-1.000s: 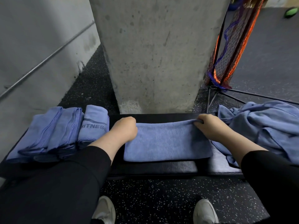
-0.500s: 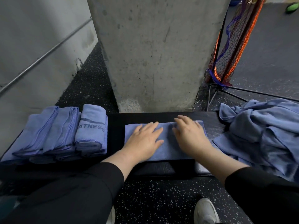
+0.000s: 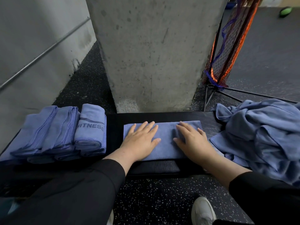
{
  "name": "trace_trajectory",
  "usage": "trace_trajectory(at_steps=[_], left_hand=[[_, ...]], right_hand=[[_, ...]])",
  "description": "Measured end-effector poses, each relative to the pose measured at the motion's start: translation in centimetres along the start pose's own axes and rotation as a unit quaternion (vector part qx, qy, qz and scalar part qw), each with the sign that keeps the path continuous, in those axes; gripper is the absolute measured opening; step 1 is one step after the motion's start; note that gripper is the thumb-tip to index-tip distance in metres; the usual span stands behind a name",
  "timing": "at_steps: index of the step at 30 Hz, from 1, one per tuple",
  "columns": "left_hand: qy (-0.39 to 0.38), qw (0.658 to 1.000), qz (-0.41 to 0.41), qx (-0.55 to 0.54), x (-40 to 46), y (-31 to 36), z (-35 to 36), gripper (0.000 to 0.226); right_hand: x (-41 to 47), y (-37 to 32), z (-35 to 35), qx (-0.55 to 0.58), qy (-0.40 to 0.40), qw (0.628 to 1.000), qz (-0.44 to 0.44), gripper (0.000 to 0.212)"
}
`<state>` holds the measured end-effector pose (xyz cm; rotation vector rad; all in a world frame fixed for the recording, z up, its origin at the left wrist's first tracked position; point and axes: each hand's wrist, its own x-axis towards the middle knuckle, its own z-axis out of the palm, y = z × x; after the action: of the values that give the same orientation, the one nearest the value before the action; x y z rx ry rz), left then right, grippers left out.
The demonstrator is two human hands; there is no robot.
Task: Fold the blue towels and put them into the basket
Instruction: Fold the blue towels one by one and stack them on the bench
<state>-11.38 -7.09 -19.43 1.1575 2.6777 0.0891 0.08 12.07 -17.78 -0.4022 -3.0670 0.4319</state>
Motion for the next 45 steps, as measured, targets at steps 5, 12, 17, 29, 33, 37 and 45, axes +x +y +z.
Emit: trace_trajectory(at_steps=[5, 12, 17, 29, 33, 37, 45], left_hand=[[0.019, 1.0, -0.019, 0.013, 0.3, 0.3, -0.3, 0.055], [0.084, 0.995, -0.035, 0.037, -1.1, -0.2, -0.5, 0.042], [0.104, 0.992, -0.04, 0.056, -2.8, -0.8, -0.4, 0.028], [0.145, 0.985, 0.09, 0.031, -4.6, -2.0, -0.2, 0.042], [0.041, 0.993, 0.108, 0.018, -3.9, -2.1, -0.1, 0.053], [0.004, 0.996, 0.086, 0.004, -4.0, -2.4, -0.2, 0.059], [0.052, 0.987, 0.148, -0.02, -5.8, -2.9, 0.1, 0.048]], right_hand=[[-2.2, -2.4, -0.7, -0.015, -0.014, 1.0, 0.004, 0.031], [-1.4, -3.6, 0.1, -0.106, -0.029, 0.992, 0.064, 0.039], [2.2, -3.5, 0.8, -0.086, -0.048, 0.993, 0.062, 0.031], [6.3, -0.5, 0.2, 0.014, -0.04, 0.996, -0.072, 0.05], [3.3, 0.2, 0.8, 0.029, 0.04, 0.985, -0.165, 0.03], [0.0, 1.8, 1.9, -0.022, -0.065, 0.982, -0.175, 0.063], [-5.0, 3.9, 0.3, -0.034, -0.038, 0.954, -0.294, 0.05]])
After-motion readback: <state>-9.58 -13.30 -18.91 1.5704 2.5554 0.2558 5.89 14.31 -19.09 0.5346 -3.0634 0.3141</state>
